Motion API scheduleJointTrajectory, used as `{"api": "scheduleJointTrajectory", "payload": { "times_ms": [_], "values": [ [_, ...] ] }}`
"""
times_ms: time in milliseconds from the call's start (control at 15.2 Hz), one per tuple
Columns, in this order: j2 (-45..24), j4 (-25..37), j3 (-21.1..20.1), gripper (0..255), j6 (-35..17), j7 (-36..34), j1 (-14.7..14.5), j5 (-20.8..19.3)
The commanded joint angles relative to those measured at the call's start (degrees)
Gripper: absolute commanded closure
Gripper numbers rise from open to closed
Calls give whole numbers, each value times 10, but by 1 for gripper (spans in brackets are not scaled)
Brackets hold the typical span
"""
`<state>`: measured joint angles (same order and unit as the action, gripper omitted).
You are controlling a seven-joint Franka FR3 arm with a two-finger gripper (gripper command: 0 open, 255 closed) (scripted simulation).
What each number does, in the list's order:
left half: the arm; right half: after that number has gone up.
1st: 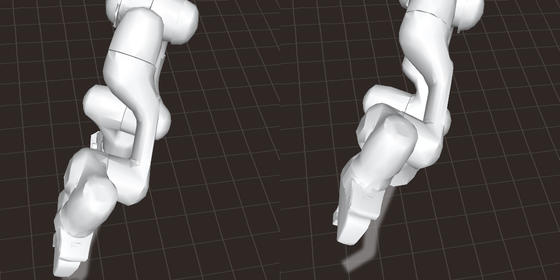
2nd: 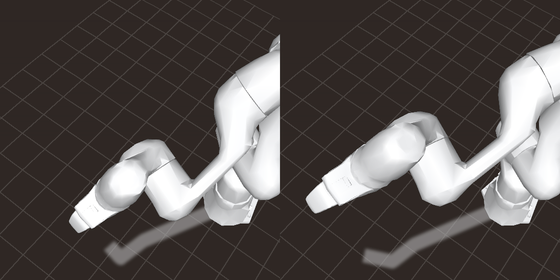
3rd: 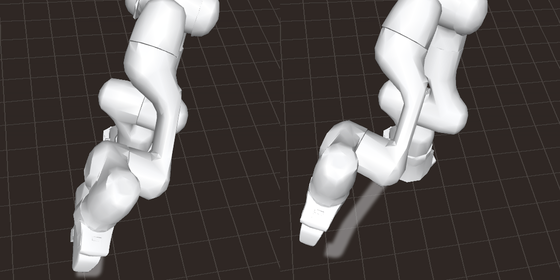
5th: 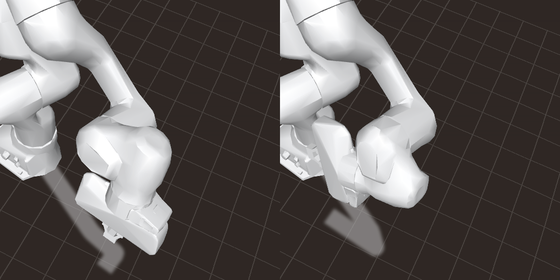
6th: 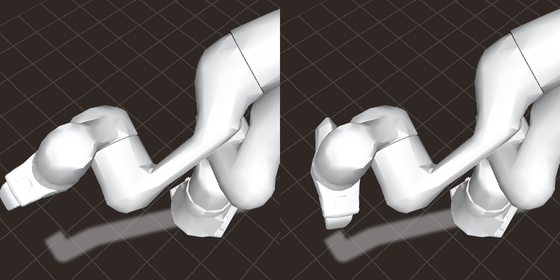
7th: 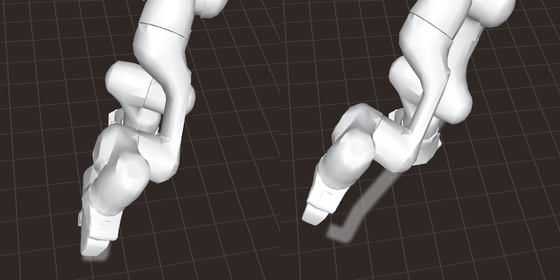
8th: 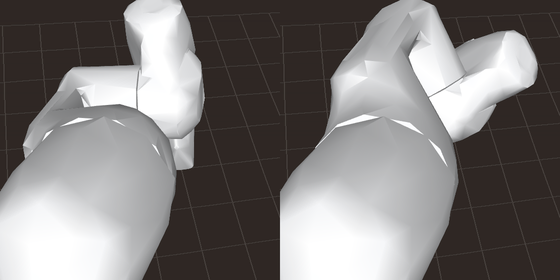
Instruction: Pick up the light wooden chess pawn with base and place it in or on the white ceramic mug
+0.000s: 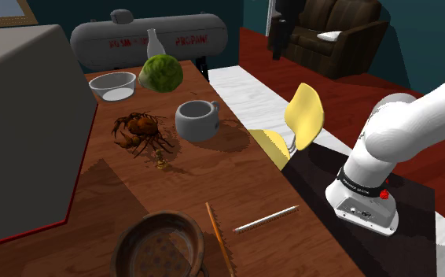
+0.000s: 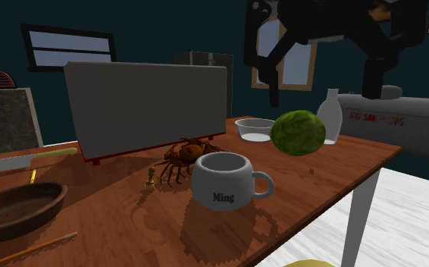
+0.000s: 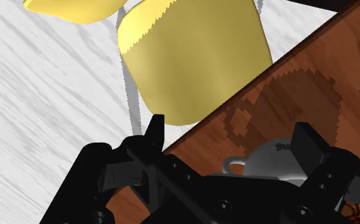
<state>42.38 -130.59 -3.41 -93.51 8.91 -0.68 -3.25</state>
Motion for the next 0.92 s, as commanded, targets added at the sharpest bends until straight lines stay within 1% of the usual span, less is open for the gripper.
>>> {"api": "scheduleJointTrajectory", "payload": {
  "times_ms": [0,462,858],
  "values": [
    [0,0,0,0,0,0,0,0],
    [-97,21,-62,0,-51,-66,-22,35],
    [-196,63,-113,0,-89,-122,-37,49]
  ]
}}
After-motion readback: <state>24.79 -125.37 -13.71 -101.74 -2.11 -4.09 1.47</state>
